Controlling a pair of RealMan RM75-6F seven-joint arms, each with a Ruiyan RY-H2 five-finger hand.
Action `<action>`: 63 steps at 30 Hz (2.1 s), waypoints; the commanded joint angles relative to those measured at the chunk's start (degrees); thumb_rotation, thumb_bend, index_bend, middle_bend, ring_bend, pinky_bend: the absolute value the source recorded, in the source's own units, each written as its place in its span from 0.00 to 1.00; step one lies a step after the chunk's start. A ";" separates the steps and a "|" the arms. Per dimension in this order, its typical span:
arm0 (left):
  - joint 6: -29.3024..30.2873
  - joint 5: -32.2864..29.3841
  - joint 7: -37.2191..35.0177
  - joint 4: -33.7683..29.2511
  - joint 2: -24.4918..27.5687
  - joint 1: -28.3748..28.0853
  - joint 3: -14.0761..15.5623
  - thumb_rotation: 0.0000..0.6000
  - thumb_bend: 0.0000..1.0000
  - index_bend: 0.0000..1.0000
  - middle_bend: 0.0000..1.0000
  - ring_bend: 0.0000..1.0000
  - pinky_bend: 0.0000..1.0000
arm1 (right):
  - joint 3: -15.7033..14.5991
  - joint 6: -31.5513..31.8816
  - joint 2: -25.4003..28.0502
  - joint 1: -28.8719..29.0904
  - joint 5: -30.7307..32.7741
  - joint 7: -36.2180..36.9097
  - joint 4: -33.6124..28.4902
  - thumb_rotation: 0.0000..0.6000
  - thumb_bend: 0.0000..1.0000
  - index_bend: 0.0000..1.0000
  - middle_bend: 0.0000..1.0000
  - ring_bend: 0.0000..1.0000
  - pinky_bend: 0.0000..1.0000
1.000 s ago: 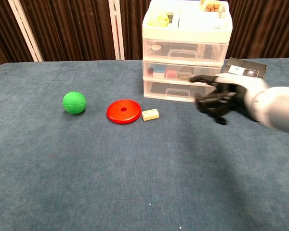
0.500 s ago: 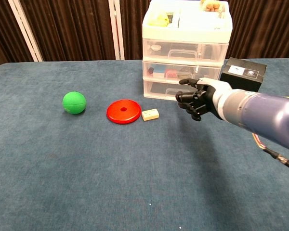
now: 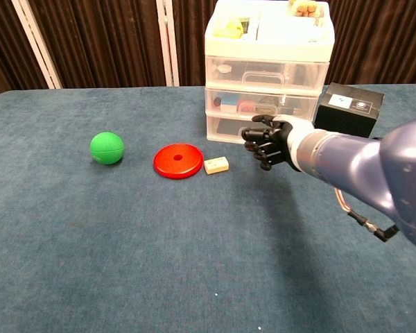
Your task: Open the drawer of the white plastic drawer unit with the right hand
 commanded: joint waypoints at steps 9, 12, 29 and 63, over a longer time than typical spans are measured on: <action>-0.34 -0.30 -0.54 -0.37 0.44 -0.01 0.13 1.00 0.06 0.08 0.00 0.00 0.08 | 2.65 0.45 -3.27 0.62 -2.25 4.14 4.40 1.00 0.74 0.00 0.88 0.85 0.84; -0.49 -0.33 -0.66 -0.46 0.49 -0.06 0.17 1.00 0.06 0.08 0.00 0.00 0.08 | 3.48 -0.21 -3.77 0.82 -2.08 5.02 5.45 1.00 0.74 0.00 0.88 0.85 0.84; -0.86 -0.37 -1.03 -0.71 0.74 -0.18 0.34 1.00 0.06 0.08 0.00 0.00 0.08 | 9.24 -6.01 -5.47 2.18 3.05 11.07 8.08 1.00 0.75 0.22 0.88 0.85 0.84; -1.11 -0.81 -0.67 -0.85 0.65 -0.26 0.30 1.00 0.06 0.08 0.00 0.00 0.08 | 1.03 -6.46 0.64 -3.22 3.83 8.95 -8.12 1.00 0.75 0.01 0.83 0.81 0.82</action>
